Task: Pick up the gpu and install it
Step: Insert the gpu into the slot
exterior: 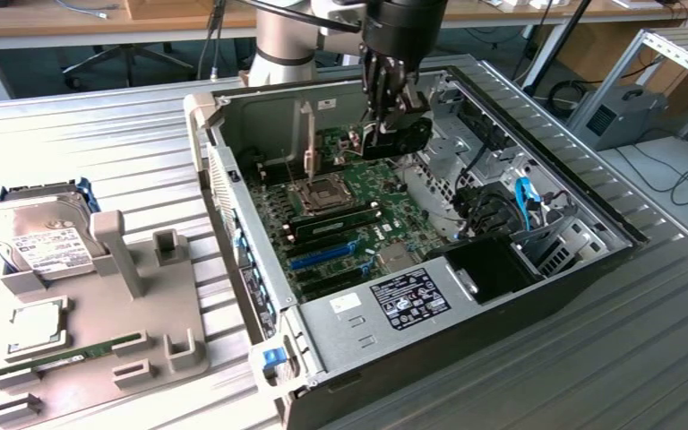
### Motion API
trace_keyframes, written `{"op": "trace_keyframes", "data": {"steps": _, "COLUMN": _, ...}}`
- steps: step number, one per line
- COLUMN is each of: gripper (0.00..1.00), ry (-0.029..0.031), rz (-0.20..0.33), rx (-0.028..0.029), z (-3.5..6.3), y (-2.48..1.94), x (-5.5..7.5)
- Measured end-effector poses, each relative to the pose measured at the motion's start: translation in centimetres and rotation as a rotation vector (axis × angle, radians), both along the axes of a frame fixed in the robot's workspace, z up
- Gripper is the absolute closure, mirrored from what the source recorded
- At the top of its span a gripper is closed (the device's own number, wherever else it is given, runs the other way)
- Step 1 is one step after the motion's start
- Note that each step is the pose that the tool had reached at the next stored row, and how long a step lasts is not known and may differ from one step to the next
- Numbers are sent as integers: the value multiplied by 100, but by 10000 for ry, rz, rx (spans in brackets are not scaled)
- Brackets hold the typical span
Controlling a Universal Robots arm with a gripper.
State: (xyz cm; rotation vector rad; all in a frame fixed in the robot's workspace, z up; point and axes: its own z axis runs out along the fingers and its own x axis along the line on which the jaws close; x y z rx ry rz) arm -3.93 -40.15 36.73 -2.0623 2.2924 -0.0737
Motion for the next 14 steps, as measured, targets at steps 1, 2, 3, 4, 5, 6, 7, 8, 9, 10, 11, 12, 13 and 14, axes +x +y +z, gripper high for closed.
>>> {"op": "trace_keyframes", "data": {"steps": 1, "gripper": 74, "ry": 0, "rz": 54, "rx": -2, "z": 0, "y": 0, "x": 0}}
{"op": "trace_keyframes", "data": {"steps": 2, "gripper": 74, "ry": 0, "rz": 94, "rx": -4, "z": 0, "y": 0, "x": 0}}
{"op": "trace_keyframes", "data": {"steps": 3, "gripper": 74, "ry": 0, "rz": 132, "rx": -6, "z": -1, "y": 0, "x": 0}}
{"op": "trace_keyframes", "data": {"steps": 4, "gripper": 74, "ry": 0, "rz": 172, "rx": -7, "z": -1, "y": 0, "x": 0}}
{"op": "trace_keyframes", "data": {"steps": 5, "gripper": 74, "ry": 0, "rz": 214, "rx": -10, "z": -1, "y": 0, "x": 0}}
{"op": "trace_keyframes", "data": {"steps": 6, "gripper": 74, "ry": 0, "rz": 260, "rx": -12, "z": -1, "y": 0, "x": 0}}
{"op": "trace_keyframes", "data": {"steps": 7, "gripper": 74, "ry": 0, "rz": 301, "rx": -14, "z": -1, "y": 0, "x": 0}}
{"op": "trace_keyframes", "data": {"steps": 8, "gripper": 74, "ry": 0, "rz": 344, "rx": -17, "z": -1, "y": 0, "x": 0}}
{"op": "trace_keyframes", "data": {"steps": 9, "gripper": 74, "ry": 0, "rz": 384, "rx": -20, "z": -1, "y": 0, "x": 0}}
{"op": "trace_keyframes", "data": {"steps": 10, "gripper": 74, "ry": 0, "rz": 421, "rx": -22, "z": -1, "y": 0, "x": 0}}
{"op": "trace_keyframes", "data": {"steps": 11, "gripper": 74, "ry": 0, "rz": 461, "rx": -24, "z": -1, "y": 0, "x": 0}}
{"op": "trace_keyframes", "data": {"steps": 12, "gripper": 74, "ry": 0, "rz": 518, "rx": -28, "z": -1, "y": 0, "x": 0}}
{"op": "trace_keyframes", "data": {"steps": 13, "gripper": 74, "ry": 0, "rz": 562, "rx": -31, "z": -1, "y": 0, "x": 0}}
{"op": "trace_keyframes", "data": {"steps": 14, "gripper": 74, "ry": 0, "rz": 635, "rx": -36, "z": -1, "y": 0, "x": 0}}
